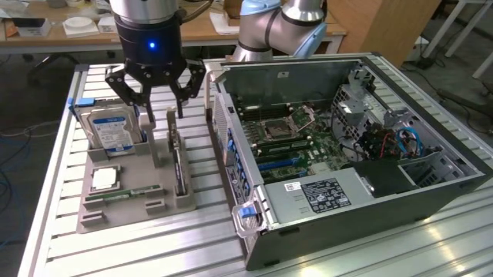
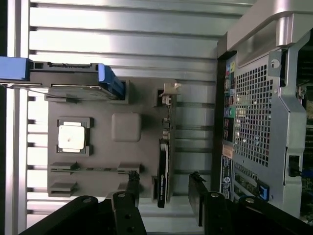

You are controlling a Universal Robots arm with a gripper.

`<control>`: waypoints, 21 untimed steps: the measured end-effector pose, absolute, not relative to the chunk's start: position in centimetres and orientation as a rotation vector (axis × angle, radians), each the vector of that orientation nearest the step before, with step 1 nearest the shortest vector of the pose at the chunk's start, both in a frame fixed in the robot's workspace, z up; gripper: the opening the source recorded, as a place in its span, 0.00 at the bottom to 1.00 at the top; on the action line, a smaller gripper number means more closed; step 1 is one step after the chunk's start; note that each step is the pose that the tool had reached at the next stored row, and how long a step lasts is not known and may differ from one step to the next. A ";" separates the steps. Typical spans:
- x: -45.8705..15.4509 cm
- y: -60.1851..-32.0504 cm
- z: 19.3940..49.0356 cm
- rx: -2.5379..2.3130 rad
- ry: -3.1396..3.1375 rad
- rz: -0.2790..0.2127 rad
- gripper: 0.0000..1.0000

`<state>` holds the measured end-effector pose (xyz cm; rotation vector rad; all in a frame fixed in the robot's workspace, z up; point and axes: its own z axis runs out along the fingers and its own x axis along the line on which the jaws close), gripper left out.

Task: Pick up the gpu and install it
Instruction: 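Pick up the gpu and move the gpu toward the slot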

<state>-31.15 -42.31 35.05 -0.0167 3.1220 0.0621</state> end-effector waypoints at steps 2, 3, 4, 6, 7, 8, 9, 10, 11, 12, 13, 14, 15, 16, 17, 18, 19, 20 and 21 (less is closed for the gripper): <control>-31.2 -42.3 34.8 -0.017 3.122 0.062 0.53; -31.2 -42.3 34.7 -0.017 3.122 0.062 0.53; -31.2 -42.3 34.6 -0.017 3.122 0.062 0.53; -31.2 -42.3 34.4 -0.017 3.122 0.062 0.53; -31.2 -42.3 34.3 -0.017 3.122 0.062 0.53; -31.2 -42.3 34.2 -0.017 3.122 0.062 0.53; -31.2 -42.3 34.1 -0.017 3.122 0.062 0.53; -31.2 -42.3 34.0 -0.017 3.122 0.062 0.53; -31.2 -42.3 33.9 -0.017 3.122 0.062 0.53; -31.2 -42.3 33.9 -0.017 3.122 0.062 0.53; -31.2 -42.3 33.8 -0.017 3.122 0.062 0.53; -31.2 -42.3 33.7 -0.017 3.122 0.062 0.53; -31.2 -42.3 33.6 -0.017 3.122 0.062 0.53; -31.2 -42.3 33.5 -0.017 3.122 0.062 0.53; -31.2 -42.3 33.4 -0.017 3.122 0.062 0.53; -31.2 -42.3 33.4 -0.017 3.122 0.062 0.53; -31.2 -42.3 33.3 -0.017 3.122 0.062 0.53; -31.2 -42.3 33.2 -0.017 3.122 0.062 0.53; -31.2 -42.3 33.1 -0.017 3.122 0.062 0.53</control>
